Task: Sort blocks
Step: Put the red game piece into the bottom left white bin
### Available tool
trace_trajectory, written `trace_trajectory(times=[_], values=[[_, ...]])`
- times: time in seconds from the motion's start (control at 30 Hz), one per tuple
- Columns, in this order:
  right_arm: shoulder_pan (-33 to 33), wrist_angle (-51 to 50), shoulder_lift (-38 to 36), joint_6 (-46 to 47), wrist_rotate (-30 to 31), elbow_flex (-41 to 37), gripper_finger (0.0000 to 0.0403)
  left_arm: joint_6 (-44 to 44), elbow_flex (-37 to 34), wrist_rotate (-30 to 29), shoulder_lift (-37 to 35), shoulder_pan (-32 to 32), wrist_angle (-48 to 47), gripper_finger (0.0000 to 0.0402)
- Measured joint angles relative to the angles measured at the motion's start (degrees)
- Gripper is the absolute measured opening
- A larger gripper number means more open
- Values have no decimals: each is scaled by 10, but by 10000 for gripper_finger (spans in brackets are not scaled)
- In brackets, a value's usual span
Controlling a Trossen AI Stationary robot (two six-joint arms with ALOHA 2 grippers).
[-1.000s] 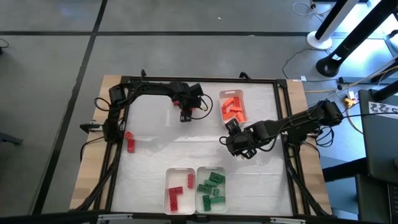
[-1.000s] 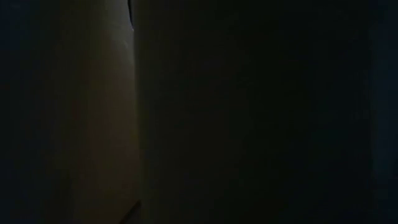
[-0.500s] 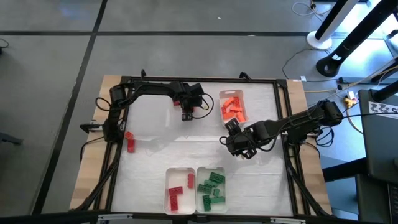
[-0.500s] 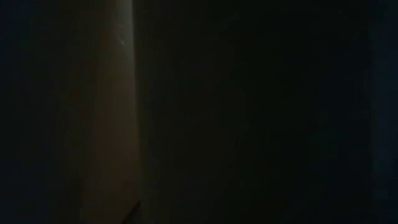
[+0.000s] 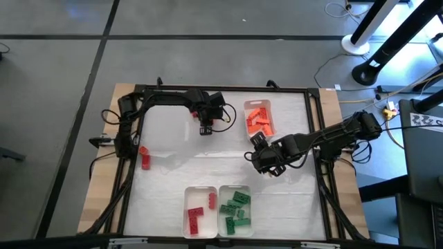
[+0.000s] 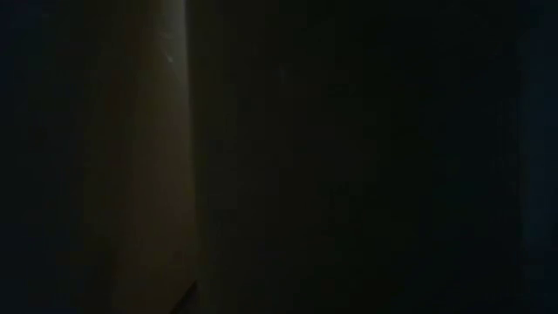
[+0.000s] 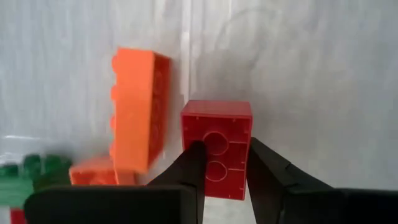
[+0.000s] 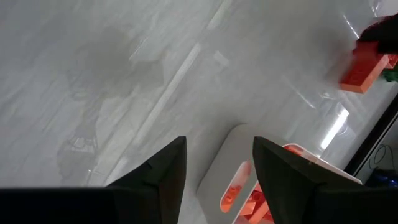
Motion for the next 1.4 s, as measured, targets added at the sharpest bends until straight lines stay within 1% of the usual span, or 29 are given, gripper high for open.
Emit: trace_trajectory(times=[0.07, 0.17, 0.3, 0.4, 0.53, 0.63, 0.7, 0.77, 0.83, 0.93, 1.0, 1.07, 1.17, 1.23, 1.3, 1.4], values=[[0, 0, 0, 0, 0, 0, 186, -12, 0, 16, -15, 0, -24, 68], [0, 1, 0, -2, 0, 0, 186, -38, 0, 56, -38, -5, -56, 68], [0, 10, 0, -3, 6, 0, 186, -81, 1, 147, -79, -29, -94, 68], [0, 32, 0, -20, 20, -1, 186, -101, 1, 207, -110, -64, -133, 68], [0, 73, 0, -46, 22, -2, 186, -154, 1, 246, -155, -139, -169, 68], [0, 106, 0, -63, 22, -2, 186, -213, 2, 251, -183, -214, -170, 68], [-2, 127, 0, -78, 26, -2, 186, -254, 2, 250, -192, -268, -154, 68], [-8, 146, 0, -94, 31, -2, 186, -292, 2, 237, -195, -325, -132, 68], [-22, 160, 0, -106, 31, -2, 186, -325, 2, 204, -194, -376, -107, 68], [-56, 189, 0, -125, 31, -2, 186, -367, 2, 132, -193, -440, -67, 68], [-86, 228, 3, -138, 17, -2, 186, -395, 2, 71, -192, -475, -43, 68], [-121, 279, 11, -140, -15, -2, 186, -430, 2, 12, -188, -501, -20, 68], [-174, 362, 35, -132, -96, -2, 186, -482, 2, -51, -174, -531, 2, 73], [-204, 406, 55, -127, -154, -2, 186, -494, 2, -70, -159, -545, 12, 88], [-228, 450, 79, -117, -192, -2, 186, -496, 2, -75, -140, -555, 14, 99], [-254, 490, 110, -100, -209, -2, 186, -496, 2, -75, -110, -562, 11, 104]])
